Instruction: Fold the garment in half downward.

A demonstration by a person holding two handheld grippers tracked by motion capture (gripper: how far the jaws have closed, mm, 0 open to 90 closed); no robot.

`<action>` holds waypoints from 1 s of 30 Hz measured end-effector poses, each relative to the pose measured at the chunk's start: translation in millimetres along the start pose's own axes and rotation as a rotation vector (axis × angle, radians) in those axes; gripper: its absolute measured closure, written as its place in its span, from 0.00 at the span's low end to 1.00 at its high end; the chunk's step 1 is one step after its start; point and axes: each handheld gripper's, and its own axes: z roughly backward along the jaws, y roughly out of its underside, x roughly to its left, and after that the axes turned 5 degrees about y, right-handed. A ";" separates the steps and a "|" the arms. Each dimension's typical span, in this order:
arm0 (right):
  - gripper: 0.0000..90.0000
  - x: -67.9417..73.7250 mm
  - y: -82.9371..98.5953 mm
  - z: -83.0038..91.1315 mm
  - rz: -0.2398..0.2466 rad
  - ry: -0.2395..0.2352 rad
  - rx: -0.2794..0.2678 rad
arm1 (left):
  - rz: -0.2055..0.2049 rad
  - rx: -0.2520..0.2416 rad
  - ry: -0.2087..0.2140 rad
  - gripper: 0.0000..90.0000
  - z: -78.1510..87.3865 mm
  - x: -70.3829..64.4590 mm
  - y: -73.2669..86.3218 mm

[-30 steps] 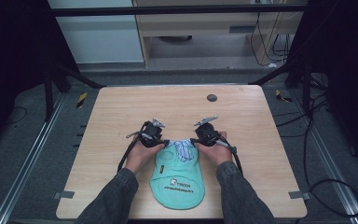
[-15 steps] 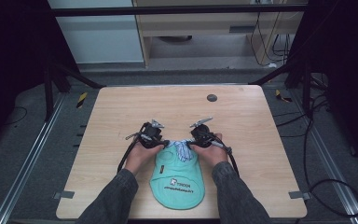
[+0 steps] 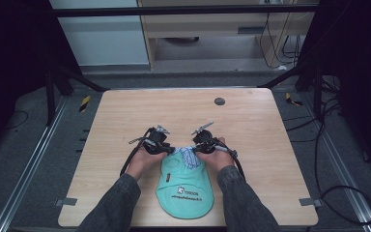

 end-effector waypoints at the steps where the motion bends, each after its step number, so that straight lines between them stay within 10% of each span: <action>1: 0.88 1.1 -0.5 0.2 -0.001 0.000 0.004 | 0.001 0.004 0.010 0.78 0.3 -0.3 0.2; 30: 0.93 5.4 4.6 37.0 0.112 -0.003 -0.087 | -0.138 -0.001 0.011 0.95 27.1 -18.8 -14.0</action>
